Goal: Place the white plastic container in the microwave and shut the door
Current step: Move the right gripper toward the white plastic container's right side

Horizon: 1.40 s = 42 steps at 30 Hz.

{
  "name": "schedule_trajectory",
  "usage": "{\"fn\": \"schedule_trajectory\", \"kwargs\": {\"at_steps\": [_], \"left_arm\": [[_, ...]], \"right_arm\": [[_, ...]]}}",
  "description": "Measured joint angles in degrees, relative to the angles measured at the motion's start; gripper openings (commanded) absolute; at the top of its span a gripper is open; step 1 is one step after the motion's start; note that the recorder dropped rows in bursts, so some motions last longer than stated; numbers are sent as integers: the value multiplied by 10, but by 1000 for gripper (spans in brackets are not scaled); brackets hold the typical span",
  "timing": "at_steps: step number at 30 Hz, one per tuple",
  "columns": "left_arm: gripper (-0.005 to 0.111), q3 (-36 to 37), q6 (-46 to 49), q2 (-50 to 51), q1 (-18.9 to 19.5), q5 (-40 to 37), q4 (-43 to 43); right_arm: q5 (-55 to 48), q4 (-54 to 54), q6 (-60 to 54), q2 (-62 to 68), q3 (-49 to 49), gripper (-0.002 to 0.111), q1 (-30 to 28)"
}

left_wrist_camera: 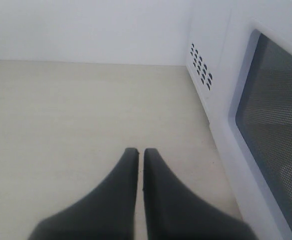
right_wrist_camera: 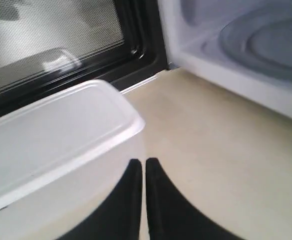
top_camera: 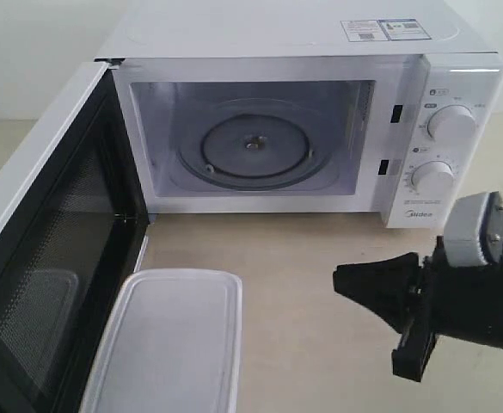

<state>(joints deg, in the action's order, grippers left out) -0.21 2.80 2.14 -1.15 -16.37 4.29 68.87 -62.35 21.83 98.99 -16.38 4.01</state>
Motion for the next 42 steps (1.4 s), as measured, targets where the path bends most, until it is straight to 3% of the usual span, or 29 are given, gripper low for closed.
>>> {"fn": "schedule_trajectory", "kwargs": {"at_steps": [6, 11, 21, 31, 42], "left_arm": [[4, 0, 0, 0, 0, 0, 0], [4, 0, 0, 0, 0, 0, 0], [4, 0, 0, 0, 0, 0, 0], [4, 0, 0, 0, 0, 0, 0], [4, 0, 0, 0, 0, 0, 0]], "right_arm": [[4, -136, 241, 113, -89, 0, 0], [4, -189, 341, 131, -102, 0, 7], [5, -103, 348, 132, -102, 0, 147], [6, 13, 479, 132, -102, 0, 154], [6, -77, 571, 132, -102, 2, 154]]}}
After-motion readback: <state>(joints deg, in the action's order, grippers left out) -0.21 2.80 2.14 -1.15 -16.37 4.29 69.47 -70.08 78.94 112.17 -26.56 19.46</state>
